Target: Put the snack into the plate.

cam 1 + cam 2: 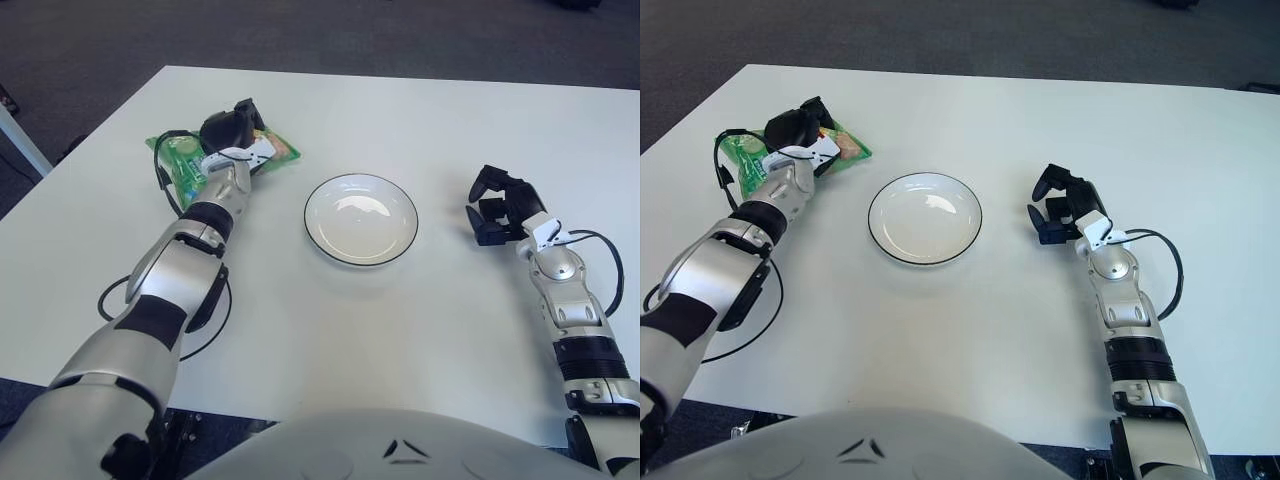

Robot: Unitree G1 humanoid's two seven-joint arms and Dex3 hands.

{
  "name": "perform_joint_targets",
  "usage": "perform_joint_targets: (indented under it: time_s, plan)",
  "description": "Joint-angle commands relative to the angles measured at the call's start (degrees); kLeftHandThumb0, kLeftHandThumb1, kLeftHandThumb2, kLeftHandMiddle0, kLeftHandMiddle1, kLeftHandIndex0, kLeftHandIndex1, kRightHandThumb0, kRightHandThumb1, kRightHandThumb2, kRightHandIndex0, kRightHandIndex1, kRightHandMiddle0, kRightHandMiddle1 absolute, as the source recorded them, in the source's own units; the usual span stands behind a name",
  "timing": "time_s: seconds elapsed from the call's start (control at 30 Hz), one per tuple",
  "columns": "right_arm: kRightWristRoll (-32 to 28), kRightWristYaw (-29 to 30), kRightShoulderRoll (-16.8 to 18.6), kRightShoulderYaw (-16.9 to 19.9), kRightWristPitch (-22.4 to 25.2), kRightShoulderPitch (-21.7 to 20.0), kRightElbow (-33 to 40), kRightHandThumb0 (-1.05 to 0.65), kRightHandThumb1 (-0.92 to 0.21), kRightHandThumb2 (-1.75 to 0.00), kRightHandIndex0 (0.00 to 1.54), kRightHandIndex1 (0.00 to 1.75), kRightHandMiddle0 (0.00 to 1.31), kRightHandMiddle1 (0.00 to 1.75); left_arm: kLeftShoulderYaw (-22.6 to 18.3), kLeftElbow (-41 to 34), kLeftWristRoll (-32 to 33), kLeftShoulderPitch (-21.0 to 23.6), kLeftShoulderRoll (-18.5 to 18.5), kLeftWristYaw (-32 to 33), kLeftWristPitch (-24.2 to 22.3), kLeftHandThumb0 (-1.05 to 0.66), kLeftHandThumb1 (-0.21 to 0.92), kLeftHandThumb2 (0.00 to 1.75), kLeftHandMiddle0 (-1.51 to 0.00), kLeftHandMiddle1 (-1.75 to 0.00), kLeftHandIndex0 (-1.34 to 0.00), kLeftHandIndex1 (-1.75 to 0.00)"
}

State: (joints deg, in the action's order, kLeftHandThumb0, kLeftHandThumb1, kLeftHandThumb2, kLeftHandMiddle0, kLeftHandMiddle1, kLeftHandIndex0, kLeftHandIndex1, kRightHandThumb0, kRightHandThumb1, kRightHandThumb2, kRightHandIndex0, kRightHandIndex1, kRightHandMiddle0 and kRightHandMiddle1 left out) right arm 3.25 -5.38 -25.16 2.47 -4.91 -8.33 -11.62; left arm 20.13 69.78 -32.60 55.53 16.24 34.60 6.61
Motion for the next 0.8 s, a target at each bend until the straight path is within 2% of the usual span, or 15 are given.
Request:
perform_joint_targets:
  time_s: [0.0,0.37,0.6,0.77]
  plan:
    - [1.42,-3.03,1.16,-2.67,5.88,5.39,-4.64,-0.49,-0.3,-1.34,1.3,1.75,0.63,1.75,-0.84,-2.48,0.7,0.37,1.17,-0.69,2.48,0.0,-0.07,1.65,-0.99,-1.44,-0.7,-1.75]
    - [1.42,-3.2,1.1,-2.72,5.08,5.0,-5.65,-0.49,-0.31,-1.33,1.29,1.75,0.62,1.75,0.34,-11.18,-2.42,-1.14,3.96,1.13,4.77,0.0,-0.07,1.7,-0.94,-1.58,-0.69,-1.75]
    - [1.45,-3.35,0.99,-2.67,4.73,4.83,-6.15,-0.49,-0.31,-1.33,1.28,1.75,0.62,1.75,-1.13,-22.3,-2.52,-4.66,5.76,0.64,7.03,0.0,-0.07,1.71,-0.92,-1.63,-0.68,-1.75]
    - [1.76,-3.23,1.0,-2.84,4.55,4.63,-6.37,-0.48,-0.31,-1.32,1.26,1.75,0.62,1.75,-1.19,-26.14,-3.92,-5.6,6.7,1.33,8.06,0.0,-0.07,1.73,-0.92,-1.67,-0.68,-1.75]
